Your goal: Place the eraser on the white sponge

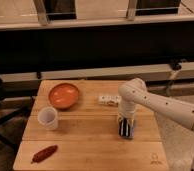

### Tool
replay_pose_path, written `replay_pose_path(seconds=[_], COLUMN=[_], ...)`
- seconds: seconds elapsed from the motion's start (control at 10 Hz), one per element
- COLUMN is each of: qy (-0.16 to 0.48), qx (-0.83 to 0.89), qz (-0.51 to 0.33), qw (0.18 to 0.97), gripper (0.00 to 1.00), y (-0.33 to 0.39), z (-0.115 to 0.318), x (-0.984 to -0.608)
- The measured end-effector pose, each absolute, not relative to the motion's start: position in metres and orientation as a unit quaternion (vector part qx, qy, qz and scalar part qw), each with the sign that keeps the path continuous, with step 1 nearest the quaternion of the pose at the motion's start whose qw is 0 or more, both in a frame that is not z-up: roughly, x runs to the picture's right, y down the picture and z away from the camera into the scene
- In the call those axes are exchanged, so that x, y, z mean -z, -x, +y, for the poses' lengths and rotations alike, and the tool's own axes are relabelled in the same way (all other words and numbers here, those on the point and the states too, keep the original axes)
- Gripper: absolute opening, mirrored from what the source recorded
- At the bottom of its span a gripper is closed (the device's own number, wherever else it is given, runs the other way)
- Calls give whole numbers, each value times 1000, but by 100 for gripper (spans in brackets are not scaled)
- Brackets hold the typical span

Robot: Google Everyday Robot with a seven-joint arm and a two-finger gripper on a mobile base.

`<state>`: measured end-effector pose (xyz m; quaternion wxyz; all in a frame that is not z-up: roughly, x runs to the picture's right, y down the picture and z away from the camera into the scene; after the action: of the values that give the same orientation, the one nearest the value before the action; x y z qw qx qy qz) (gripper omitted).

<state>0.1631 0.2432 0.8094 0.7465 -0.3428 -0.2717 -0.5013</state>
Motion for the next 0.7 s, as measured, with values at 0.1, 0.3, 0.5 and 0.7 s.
replay_pose_path(seconds=[0.1, 0.3, 0.5, 0.7], qy=[339, 340, 340, 339], qx=[500, 497, 494, 493], qz=[-272, -272, -271, -271], qw=[749, 751, 753, 754], gripper=[0, 0, 0, 0], y=[-163, -164, -166, -166], z=[243, 245, 247, 246], x=[-807, -803, -800, -798])
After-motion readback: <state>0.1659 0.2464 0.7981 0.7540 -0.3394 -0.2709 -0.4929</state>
